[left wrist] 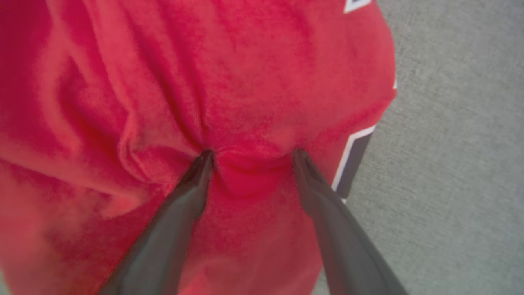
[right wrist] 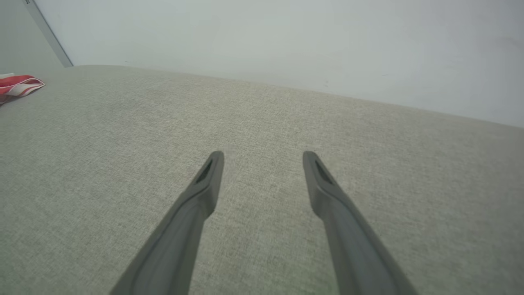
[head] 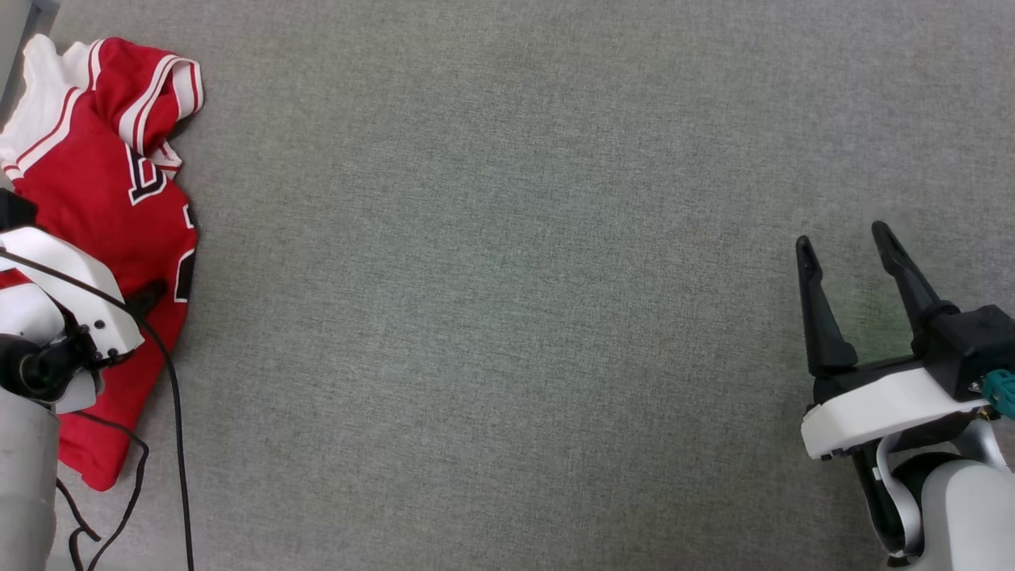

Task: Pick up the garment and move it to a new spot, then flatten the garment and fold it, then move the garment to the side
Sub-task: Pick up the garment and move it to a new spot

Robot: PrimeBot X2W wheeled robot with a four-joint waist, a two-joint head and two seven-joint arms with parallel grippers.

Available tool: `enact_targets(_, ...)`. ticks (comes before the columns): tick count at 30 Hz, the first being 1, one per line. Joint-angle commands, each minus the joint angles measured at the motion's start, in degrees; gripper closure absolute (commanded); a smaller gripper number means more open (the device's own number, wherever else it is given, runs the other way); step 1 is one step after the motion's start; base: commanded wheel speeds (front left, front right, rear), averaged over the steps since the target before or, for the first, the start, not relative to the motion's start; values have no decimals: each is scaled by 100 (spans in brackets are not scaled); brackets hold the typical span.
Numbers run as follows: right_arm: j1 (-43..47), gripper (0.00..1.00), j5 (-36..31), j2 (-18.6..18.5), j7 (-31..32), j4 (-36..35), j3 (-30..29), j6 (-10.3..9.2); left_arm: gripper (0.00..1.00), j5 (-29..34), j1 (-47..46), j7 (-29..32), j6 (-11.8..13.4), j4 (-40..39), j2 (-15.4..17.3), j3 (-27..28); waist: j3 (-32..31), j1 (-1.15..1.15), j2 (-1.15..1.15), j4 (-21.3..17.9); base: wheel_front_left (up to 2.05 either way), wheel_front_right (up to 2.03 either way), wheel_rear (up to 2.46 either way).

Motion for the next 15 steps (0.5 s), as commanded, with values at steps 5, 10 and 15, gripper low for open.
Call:
enact_targets(5, -81, 0, 14, -8, -26, 74, -15, -3, 100, 33, -62, -422, -13, 274, -168, -163, -66, -1, 0, -23, 0, 0, 0)
enact_targets(10, 10, 0, -5, -8, -36, 112, -69, -3, 100, 331, -277, -1478, 2, 308, -26, -187, -308, -1, 0, 20, 0, 0, 0)
enact_targets(15, 132, 0, 71, -8, -71, 188, -97, -3, 100, 680, -433, -2768, 113, 308, 8, -236, -690, -1, 0, 83, 0, 0, 0)
